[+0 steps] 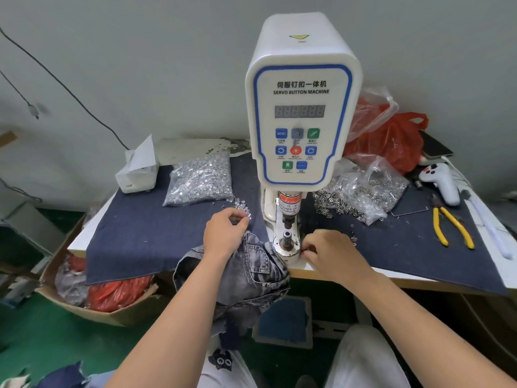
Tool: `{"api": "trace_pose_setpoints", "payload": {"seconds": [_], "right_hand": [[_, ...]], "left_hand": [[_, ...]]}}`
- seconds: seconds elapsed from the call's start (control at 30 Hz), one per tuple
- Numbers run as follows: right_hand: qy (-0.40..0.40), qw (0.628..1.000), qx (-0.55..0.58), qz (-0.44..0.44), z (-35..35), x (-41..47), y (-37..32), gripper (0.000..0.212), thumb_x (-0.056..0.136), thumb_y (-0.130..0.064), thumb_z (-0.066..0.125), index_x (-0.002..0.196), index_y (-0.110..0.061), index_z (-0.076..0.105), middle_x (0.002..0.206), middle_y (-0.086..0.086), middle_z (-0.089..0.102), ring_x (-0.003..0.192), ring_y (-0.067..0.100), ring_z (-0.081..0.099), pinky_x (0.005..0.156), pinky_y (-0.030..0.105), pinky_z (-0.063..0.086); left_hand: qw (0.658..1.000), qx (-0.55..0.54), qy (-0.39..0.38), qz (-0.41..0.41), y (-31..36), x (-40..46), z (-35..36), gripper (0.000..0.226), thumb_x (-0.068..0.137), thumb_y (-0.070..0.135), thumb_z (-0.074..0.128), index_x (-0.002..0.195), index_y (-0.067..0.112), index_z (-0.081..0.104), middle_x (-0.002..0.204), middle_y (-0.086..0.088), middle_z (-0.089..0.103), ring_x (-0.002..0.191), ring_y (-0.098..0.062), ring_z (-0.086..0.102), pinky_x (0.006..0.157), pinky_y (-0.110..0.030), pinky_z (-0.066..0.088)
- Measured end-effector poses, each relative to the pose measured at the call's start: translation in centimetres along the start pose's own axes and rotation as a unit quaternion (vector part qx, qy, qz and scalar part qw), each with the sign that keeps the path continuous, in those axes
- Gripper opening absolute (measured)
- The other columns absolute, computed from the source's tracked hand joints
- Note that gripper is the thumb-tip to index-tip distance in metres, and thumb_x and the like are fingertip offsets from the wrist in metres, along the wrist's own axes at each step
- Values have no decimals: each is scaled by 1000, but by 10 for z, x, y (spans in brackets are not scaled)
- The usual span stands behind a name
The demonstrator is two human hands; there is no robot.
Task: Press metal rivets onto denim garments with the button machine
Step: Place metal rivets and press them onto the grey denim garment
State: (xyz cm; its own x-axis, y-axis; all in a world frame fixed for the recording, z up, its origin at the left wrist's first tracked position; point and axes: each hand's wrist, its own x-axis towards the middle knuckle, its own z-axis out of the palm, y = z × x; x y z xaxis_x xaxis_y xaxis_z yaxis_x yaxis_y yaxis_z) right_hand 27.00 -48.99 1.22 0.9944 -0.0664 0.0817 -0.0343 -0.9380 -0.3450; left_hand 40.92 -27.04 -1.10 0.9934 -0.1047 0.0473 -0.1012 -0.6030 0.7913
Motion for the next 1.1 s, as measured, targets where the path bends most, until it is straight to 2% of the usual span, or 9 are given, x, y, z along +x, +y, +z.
{"api": "trace_pose_setpoints", "payload": {"seconds": [0.17, 0.27, 0.33, 0.4, 0.47, 0.53, 0.63, 0.77, 1.1], "right_hand": [[2, 999, -2, -33, 1, 3, 2, 12, 90, -17, 63, 87, -14, 74, 89, 1, 66, 86, 27, 63, 70, 35, 40], [25, 998, 60, 26, -3, 2, 1, 9, 90, -21, 65, 83, -22, 71, 84, -9, 68, 81, 17, 64, 73, 33, 49], [48, 986, 131, 86, -11, 3, 1, 11, 87, -22, 67, 77, -27, 68, 75, -12, 71, 71, 7, 66, 70, 26, 52], [48, 947, 281, 147, -19, 3, -1, 13, 86, -16, 67, 75, -22, 71, 71, -5, 75, 64, 8, 69, 67, 20, 56], [37, 864, 463, 196, -26, 2, -7, 15, 88, -7, 70, 76, -14, 77, 74, 6, 76, 62, 13, 69, 64, 23, 59], [12, 809, 545, 220, -31, 0, -14, 9, 89, -8, 75, 81, -10, 79, 73, 7, 74, 61, 11, 66, 61, 20, 56], [-44, 770, 587, 247, -33, 2, -25, 6, 89, -13, 78, 84, -8, 78, 70, 4, 71, 58, 10, 62, 58, 20, 54], [-79, 701, 650, 282, -35, 6, -37, 4, 89, -4, 76, 89, 0, 75, 72, 11, 71, 57, 12, 63, 53, 20, 54], [-98, 582, 744, 313, -34, 7, -39, 7, 93, 0, 68, 95, 7, 71, 71, 11, 71, 56, 12, 66, 50, 20, 55]], "left_hand": [[1000, 1, -1, -1, 1, 0, 0, 13, 93, 31, 76, 84, 40, 73, 83, 24, 71, 84, 9, 63, 69, -24, 46], [1000, 0, 0, -1, 1, -1, 0, 11, 93, 32, 75, 86, 40, 73, 84, 24, 70, 85, 10, 62, 71, -25, 47], [1000, 0, 1, -3, 1, -1, 0, 9, 93, 32, 75, 88, 39, 75, 85, 24, 70, 85, 9, 62, 73, -26, 48], [1000, 0, 0, -4, 0, -1, 0, 8, 93, 32, 75, 89, 38, 75, 85, 24, 70, 86, 8, 63, 76, -28, 51], [1000, 1, 0, -5, 1, -1, 0, 8, 93, 32, 75, 89, 38, 75, 85, 24, 70, 87, 7, 63, 78, -29, 52], [1000, 2, 0, -4, 1, -1, 0, 9, 94, 32, 75, 88, 39, 74, 85, 24, 70, 87, 5, 64, 78, -29, 52], [1000, 6, 1, -5, 2, -2, 0, 12, 94, 33, 74, 85, 42, 72, 84, 24, 69, 87, 5, 64, 72, -27, 49], [1000, 0, 1, -6, 3, -4, -1, 11, 94, 33, 74, 86, 41, 72, 84, 24, 70, 87, 6, 64, 70, -26, 48], [994, -95, -33, 44, 3, -11, -13, 19, 87, 21, 85, 79, 37, 78, 82, 18, 78, 85, -1, 72, 86, -26, 56]]}}
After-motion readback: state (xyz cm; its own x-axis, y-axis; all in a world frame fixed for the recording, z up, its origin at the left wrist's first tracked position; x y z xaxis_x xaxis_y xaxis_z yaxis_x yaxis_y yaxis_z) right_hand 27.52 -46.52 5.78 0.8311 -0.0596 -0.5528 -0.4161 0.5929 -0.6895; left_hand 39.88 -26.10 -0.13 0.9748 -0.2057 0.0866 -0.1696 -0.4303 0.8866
